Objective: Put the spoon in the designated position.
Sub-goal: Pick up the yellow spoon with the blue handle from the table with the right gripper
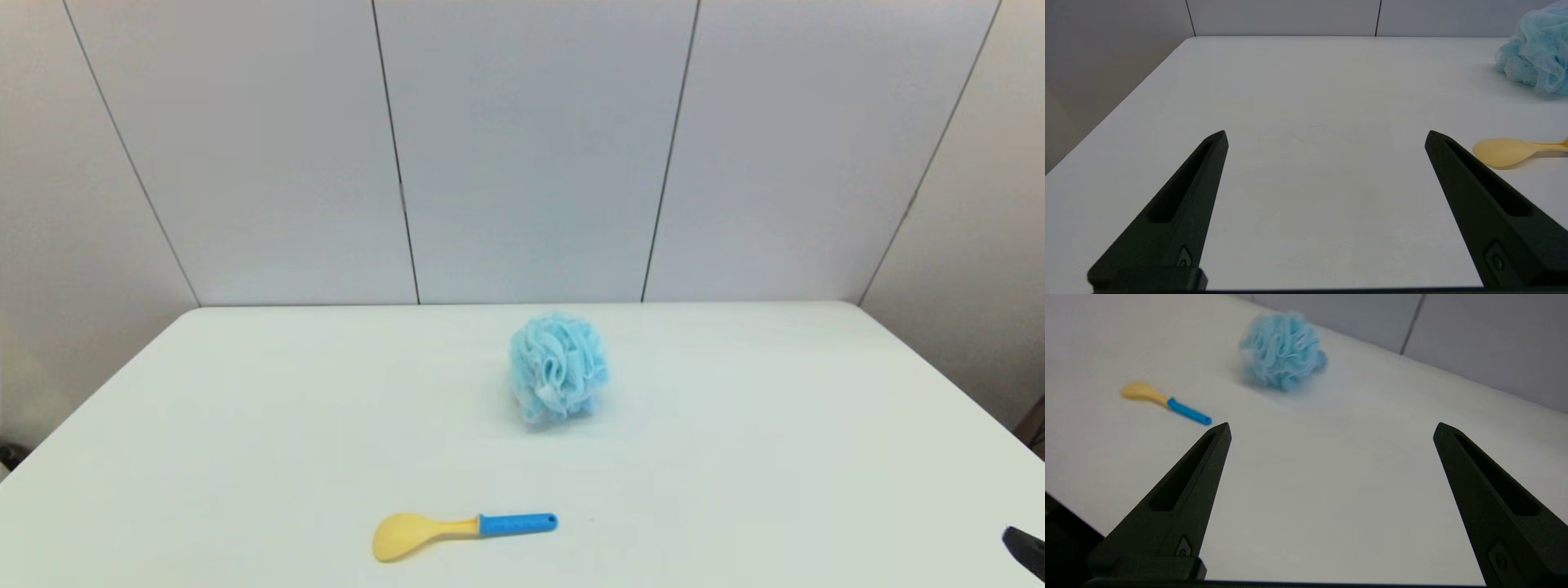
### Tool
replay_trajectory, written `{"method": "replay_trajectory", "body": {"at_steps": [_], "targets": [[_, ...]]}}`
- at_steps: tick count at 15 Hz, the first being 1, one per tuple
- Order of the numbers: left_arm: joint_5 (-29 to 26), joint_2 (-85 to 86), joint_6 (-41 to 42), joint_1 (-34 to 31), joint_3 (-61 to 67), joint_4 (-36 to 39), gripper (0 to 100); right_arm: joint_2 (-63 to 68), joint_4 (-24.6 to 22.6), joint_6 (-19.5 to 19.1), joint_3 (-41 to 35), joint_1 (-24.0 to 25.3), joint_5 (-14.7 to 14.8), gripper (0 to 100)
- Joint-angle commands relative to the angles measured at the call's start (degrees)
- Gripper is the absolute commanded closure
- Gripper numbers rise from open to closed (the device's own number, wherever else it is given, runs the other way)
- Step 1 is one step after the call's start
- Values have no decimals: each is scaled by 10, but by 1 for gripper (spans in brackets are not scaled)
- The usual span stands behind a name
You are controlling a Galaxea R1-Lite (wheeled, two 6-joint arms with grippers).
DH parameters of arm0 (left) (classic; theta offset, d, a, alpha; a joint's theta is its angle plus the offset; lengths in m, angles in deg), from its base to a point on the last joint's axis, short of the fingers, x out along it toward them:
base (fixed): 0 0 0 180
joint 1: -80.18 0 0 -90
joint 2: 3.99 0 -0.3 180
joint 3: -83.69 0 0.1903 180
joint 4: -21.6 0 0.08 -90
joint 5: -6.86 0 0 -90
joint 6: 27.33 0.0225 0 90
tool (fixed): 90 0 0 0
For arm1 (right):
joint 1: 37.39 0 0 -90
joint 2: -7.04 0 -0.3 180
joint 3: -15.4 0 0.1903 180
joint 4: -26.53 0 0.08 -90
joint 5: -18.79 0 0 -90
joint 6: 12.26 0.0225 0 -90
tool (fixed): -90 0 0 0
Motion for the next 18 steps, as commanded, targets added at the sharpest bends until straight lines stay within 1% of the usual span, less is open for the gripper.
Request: {"method": "replay_trajectory", "body": {"at_steps": [1, 3, 4, 6, 9, 11, 12, 15, 16, 17, 18], "targets": [[0, -1, 0, 0, 0, 0, 0, 198, -10, -90, 74, 56, -63, 0], [0, -1, 0, -1, 0, 0, 0, 249, -8, -121, 98, 67, -106, 0], [0, -1, 0, 0, 0, 0, 0, 274, -9, -126, 109, 74, -120, 0], [0, -1, 0, -1, 0, 0, 0, 324, -9, -126, 134, 79, -130, 0], [0, -1, 0, 0, 0, 0, 0, 381, -13, -125, 165, 98, -130, 0], [0, -1, 0, -1, 0, 0, 0, 418, -41, -124, 177, 103, -130, 0], [0, -1, 0, -1, 0, 0, 0, 432, -42, -123, 184, 114, -133, 0], [0, -1, 0, -1, 0, 0, 0, 469, -47, -126, 199, 134, -175, 0], [0, -1, 0, -1, 0, 0, 0, 477, -47, -127, 199, 139, -194, 0], [0, -1, 0, 0, 0, 0, 0, 487, -46, -131, 196, 148, -214, 0], [0, -1, 0, 0, 0, 0, 0, 495, -40, -147, 196, 151, -230, 0]]}}
